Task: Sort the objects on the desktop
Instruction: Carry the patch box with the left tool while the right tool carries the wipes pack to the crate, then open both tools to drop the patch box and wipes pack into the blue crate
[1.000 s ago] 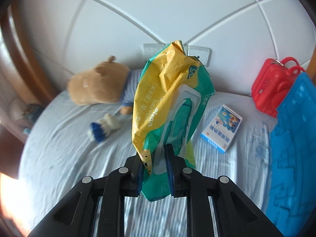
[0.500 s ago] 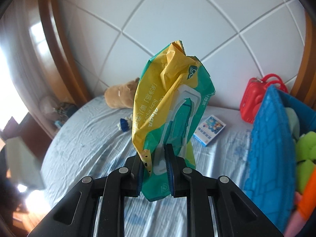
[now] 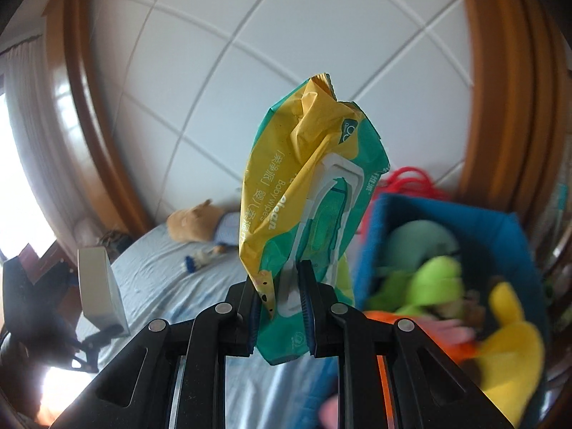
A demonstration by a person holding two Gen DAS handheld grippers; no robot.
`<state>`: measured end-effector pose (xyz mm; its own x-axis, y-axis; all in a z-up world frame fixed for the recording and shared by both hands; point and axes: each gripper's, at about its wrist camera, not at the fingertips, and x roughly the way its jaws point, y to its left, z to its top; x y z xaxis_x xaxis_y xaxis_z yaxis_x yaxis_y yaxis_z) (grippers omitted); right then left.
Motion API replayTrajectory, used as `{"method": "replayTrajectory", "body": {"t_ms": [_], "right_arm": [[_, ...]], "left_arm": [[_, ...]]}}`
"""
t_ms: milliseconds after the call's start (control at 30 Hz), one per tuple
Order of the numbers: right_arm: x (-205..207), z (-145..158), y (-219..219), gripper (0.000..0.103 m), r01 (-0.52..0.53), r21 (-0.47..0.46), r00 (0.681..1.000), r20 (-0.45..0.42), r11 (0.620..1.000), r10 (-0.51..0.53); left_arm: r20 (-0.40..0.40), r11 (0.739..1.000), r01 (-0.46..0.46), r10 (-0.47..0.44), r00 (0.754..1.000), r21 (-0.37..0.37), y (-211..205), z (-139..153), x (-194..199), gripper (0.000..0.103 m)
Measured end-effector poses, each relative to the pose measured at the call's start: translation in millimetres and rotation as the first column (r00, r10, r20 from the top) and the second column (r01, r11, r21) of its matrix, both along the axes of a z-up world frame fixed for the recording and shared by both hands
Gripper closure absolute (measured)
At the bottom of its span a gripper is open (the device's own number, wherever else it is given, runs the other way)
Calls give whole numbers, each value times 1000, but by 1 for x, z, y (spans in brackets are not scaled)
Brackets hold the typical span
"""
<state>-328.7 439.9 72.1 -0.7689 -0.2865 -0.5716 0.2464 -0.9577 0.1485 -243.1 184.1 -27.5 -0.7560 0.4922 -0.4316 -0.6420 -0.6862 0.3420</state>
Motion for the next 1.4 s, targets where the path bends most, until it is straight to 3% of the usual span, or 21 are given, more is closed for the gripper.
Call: {"method": "replayTrajectory", "body": {"t_ms": [200, 400, 600, 933, 967, 1033, 1067, 1100, 1133, 1167, 1233, 1400], "right_arm": [[0, 19, 93, 84, 75, 22, 997, -3, 997, -75], [-21, 32, 165, 84, 115, 45, 993, 34, 992, -117], [-47, 38, 215, 84, 140, 72, 988, 62, 988, -144], [-79, 27, 256, 84, 161, 105, 977, 121, 981, -174], [-82, 26, 259, 84, 162, 107, 976, 126, 981, -175], [-91, 23, 261, 83, 148, 114, 975, 147, 982, -164], [-95, 20, 261, 82, 134, 121, 975, 163, 983, -153], [-101, 15, 261, 70, 110, 126, 972, 193, 986, -133], [-104, 13, 261, 35, 121, 136, 972, 187, 983, -146], [-106, 10, 262, 9, 133, 147, 971, 178, 980, -159], [-107, 7, 264, 1, 164, 160, 968, 166, 973, -190], [-76, 8, 259, 1, 221, 124, 968, 96, 967, -234]], "left_arm": [[-34, 990, 138, -137, 990, 2, 98, 23, 6, 21], [-64, 973, 230, -228, 972, 32, 160, 52, 7, 21], [-86, 950, 312, -308, 947, 32, 209, 77, 14, 21], [-32, 927, 373, -372, 928, 44, 267, 89, 22, 21], [-24, 927, 372, -371, 928, 47, 270, 90, 22, 20], [7, 928, 369, -370, 929, 57, 276, 91, 18, 0], [18, 926, 373, -375, 927, 62, 278, 90, 18, 0], [26, 925, 376, -378, 926, 62, 279, 90, 19, 0], [34, 924, 378, -380, 924, 62, 280, 89, 21, 0], [42, 923, 380, -383, 923, 62, 281, 88, 22, 0], [55, 925, 373, -377, 925, 72, 276, 87, 24, 0], [80, 942, 326, -332, 940, 86, 248, 80, 28, 0]]}}
